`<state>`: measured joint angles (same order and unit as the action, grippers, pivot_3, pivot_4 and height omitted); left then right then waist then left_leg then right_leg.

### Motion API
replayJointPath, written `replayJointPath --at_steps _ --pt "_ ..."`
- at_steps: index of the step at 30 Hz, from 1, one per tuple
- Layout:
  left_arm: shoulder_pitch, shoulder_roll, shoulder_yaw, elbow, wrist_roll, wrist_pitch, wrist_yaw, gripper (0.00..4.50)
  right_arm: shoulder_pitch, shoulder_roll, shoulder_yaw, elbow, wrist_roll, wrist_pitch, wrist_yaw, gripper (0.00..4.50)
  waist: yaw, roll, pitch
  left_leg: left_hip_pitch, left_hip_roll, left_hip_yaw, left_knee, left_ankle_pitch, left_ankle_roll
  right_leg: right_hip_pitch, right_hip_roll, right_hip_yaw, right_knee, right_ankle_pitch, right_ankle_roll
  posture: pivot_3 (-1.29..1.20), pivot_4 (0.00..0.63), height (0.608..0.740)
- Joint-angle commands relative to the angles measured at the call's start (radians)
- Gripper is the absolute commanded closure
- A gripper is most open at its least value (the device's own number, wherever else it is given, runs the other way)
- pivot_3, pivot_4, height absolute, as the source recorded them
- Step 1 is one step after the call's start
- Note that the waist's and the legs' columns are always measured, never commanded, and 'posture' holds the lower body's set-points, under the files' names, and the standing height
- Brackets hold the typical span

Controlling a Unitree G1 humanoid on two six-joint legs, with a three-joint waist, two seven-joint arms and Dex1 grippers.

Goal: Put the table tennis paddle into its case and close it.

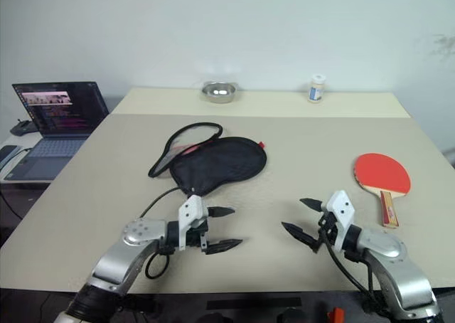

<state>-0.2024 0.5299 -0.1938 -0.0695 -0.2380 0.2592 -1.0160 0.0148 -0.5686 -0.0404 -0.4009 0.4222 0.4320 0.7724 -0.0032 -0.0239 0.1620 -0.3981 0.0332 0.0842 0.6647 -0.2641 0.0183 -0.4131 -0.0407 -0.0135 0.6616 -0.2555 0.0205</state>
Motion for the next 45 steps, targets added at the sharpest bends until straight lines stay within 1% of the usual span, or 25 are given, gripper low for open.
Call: replayJointPath --at_steps 1,4,7,11,15,17,20,24,27,32,38,41,45 --pt "-0.007 0.004 0.0 -0.032 -0.007 -0.011 -0.005 0.01 0.0 -0.032 -0.045 -0.054 0.018 0.007 -0.002 0.02 0.001 0.0 0.0 0.0 0.0 0.0 0.001 0.0 0.0 0.0 0.0 0.0 0.0 0.0 0.001 0.0 0.15 0.74" --pt "-0.015 -0.006 -0.018 -0.032 0.008 -0.029 -0.005 0.01 -0.002 -0.044 -0.055 -0.045 0.024 0.009 -0.001 0.02 0.001 0.0 0.0 0.001 -0.001 0.0 0.002 0.0 0.0 0.002 -0.001 0.0 0.0 -0.001 0.003 0.0 0.15 0.74" --pt "-0.017 -0.016 -0.019 -0.062 -0.009 -0.02 -0.004 0.01 -0.012 -0.067 -0.063 -0.059 0.034 0.023 0.008 0.02 0.001 0.0 0.0 0.001 -0.001 0.0 0.002 0.0 0.0 0.002 -0.002 0.0 0.0 -0.001 0.003 0.0 0.15 0.74" --pt "-0.019 -0.017 -0.016 -0.048 0.013 -0.076 0.002 0.01 -0.01 -0.084 -0.094 -0.074 0.059 0.044 -0.005 0.02 0.001 0.0 0.0 0.001 -0.001 0.0 0.001 0.0 0.0 0.002 -0.002 0.0 -0.001 -0.001 0.003 0.0 0.15 0.74" --pt "-0.034 -0.048 0.017 -0.044 0.021 -0.112 0.071 0.01 0.0 -0.111 -0.102 -0.12 0.092 0.074 0.012 0.02 0.002 -0.001 0.0 0.0 -0.001 0.0 0.001 0.0 0.0 0.002 -0.002 0.0 -0.001 0.0 0.001 0.0 0.15 0.74" --pt "-0.008 -0.05 0.046 -0.065 -0.02 -0.062 0.087 0.01 -0.017 -0.121 -0.103 -0.131 0.105 0.079 0.015 0.02 0.001 -0.001 0.0 0.0 -0.002 0.0 0.001 0.0 0.0 0.002 -0.002 0.0 -0.001 0.0 0.002 0.0 0.15 0.74" --pt "0.048 -0.015 0.101 -0.074 -0.081 -0.006 0.07 0.01 -0.051 -0.108 -0.083 -0.146 0.104 0.089 -0.003 0.02 -0.006 -0.001 0.0 0.001 -0.001 0.0 0.001 0.0 0.0 0.002 -0.002 0.0 -0.001 -0.001 0.003 0.0 0.15 0.74" --pt "0.122 0.058 0.175 -0.061 -0.148 0.072 0.03 0.01 -0.073 -0.1 -0.076 -0.148 0.113 0.093 -0.003 0.02 -0.004 -0.001 0.0 0.001 0.0 -0.001 0.001 0.0 0.0 0.002 -0.001 -0.001 0.0 -0.002 0.003 0.0 0.15 0.74" --pt "0.135 0.084 0.2 0.002 -0.155 0.071 0.006 0.01 -0.08 -0.1 -0.067 -0.152 0.112 0.088 0.001 0.02 0.003 -0.001 0.0 0.001 0.0 -0.001 0.001 0.0 0.0 0.002 -0.002 -0.001 0.0 -0.002 0.003 0.0 0.15 0.74" --pt "0.048 0.028 0.252 0.128 -0.157 0.067 0.095 0.01 -0.095 -0.095 -0.069 -0.12 0.105 0.059 0.016 0.02 0.007 -0.002 0.0 0.001 -0.003 -0.001 0.002 0.0 0.0 0.003 -0.006 -0.001 -0.001 -0.001 0.003 0.0 0.15 0.74" --pt "-0.055 -0.008 0.315 0.286 -0.167 0.053 0.156 0.01 -0.112 -0.07 -0.043 -0.129 0.093 0.058 -0.003 0.02 0.002 -0.002 0.0 0.002 -0.002 -0.001 0.002 0.0 0.001 0.003 -0.005 -0.002 0.0 -0.001 0.004 0.0 0.15 0.74" --pt "-0.095 -0.032 0.319 0.311 -0.18 0.072 0.162 0.01 -0.121 -0.065 -0.038 -0.13 0.089 0.055 -0.009 0.02 0.002 -0.002 0.0 0.001 -0.003 -0.001 0.001 0.0 0.001 0.003 -0.005 -0.002 0.0 0.001 0.0 0.0 0.15 0.74" --pt "-0.119 -0.048 0.334 0.308 -0.208 0.119 0.163 0.01 -0.13 -0.073 -0.043 -0.168 0.1 0.066 -0.009 0.02 0.002 -0.003 0.0 0.0 -0.003 -0.001 0.002 0.0 0.001 0.003 -0.006 -0.002 -0.001 0.001 0.0 0.0 0.15 0.74"
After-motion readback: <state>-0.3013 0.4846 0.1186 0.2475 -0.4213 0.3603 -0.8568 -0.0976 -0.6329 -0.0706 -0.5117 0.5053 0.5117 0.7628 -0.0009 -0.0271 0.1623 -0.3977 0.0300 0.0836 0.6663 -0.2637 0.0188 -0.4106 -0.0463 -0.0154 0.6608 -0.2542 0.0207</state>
